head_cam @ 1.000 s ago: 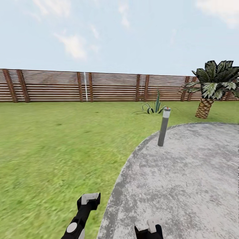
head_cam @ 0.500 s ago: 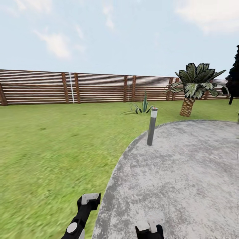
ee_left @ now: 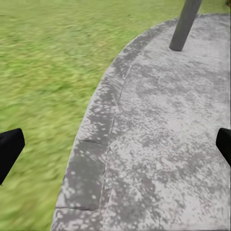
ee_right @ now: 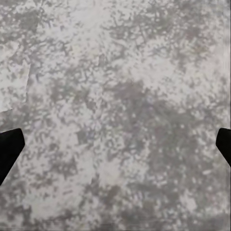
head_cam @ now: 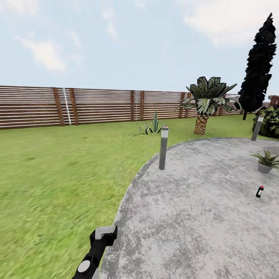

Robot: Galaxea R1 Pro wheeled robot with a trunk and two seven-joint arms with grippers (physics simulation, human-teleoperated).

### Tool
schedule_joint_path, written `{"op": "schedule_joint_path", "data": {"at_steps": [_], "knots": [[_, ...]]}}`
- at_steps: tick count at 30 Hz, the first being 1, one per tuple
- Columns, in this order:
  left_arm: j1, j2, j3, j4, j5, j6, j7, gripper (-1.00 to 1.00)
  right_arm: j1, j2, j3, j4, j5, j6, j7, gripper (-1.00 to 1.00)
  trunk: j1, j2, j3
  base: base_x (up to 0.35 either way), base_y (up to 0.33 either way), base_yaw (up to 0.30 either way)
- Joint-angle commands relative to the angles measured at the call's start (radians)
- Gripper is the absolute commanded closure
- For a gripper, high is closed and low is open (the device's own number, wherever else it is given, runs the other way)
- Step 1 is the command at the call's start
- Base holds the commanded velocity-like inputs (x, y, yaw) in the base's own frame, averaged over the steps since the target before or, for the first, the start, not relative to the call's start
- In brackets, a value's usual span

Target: Pick up the pesticide atomizer in the garden and spray insectifuge to fully cover both potted plants in the garden.

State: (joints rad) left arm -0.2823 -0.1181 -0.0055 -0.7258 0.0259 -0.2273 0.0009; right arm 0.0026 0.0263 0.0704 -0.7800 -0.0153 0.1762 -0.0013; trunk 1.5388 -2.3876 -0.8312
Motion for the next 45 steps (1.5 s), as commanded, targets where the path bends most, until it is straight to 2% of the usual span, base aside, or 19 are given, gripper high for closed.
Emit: {"op": "schedule_joint_path", "data": {"at_steps": [1,3,7,10,12,15,20,30,45], "knots": [[0.000,0.000,-0.001,0.001,0.003,-0.003,0.000,-1.00,0.000,0.000,-0.024,0.009,-0.002,0.006,0.001,-1.00,0.000,0.000,0.000,0.000,0.000,-0.247],[0.005,0.000,-0.001,0.004,0.004,-0.002,0.001,-1.00,0.000,0.000,-0.057,0.025,-0.002,0.005,0.002,-1.00,0.000,0.000,0.002,0.000,0.000,-0.247],[0.021,0.000,0.001,0.006,0.006,0.010,0.001,-1.00,0.000,0.000,-0.071,0.038,-0.001,0.004,0.000,-1.00,0.000,0.000,0.005,0.000,0.000,-0.247],[0.033,0.003,0.003,0.022,0.007,0.021,0.001,-1.00,0.000,0.000,-0.073,0.075,-0.001,0.003,0.001,-1.00,0.000,0.000,0.007,0.062,0.000,-0.248],[0.037,0.012,0.004,0.080,0.007,0.023,-0.001,-1.00,0.000,0.000,-0.073,0.101,0.000,0.003,0.003,-1.00,0.000,0.000,0.008,0.195,0.000,-0.248],[0.039,0.018,0.004,0.108,0.006,0.022,-0.002,-1.00,0.000,0.000,-0.073,0.109,0.000,0.003,0.004,-1.00,0.000,0.000,0.010,0.283,0.000,-0.248],[0.040,0.018,0.003,0.119,0.008,0.023,-0.002,-1.00,0.000,0.000,-0.072,0.112,0.001,0.003,0.004,-1.00,0.000,0.000,0.014,0.323,0.000,-0.221],[0.040,0.017,0.001,0.121,0.008,0.023,-0.002,-1.00,0.000,0.000,-0.069,0.113,0.002,0.004,0.005,-1.00,0.000,0.000,0.015,0.334,0.000,-0.044],[0.040,0.017,0.001,0.121,0.008,0.023,-0.002,-1.00,0.000,-0.003,-0.073,0.111,0.000,0.003,0.003,-1.00,0.000,0.000,0.018,0.335,0.001,-0.252]]}}
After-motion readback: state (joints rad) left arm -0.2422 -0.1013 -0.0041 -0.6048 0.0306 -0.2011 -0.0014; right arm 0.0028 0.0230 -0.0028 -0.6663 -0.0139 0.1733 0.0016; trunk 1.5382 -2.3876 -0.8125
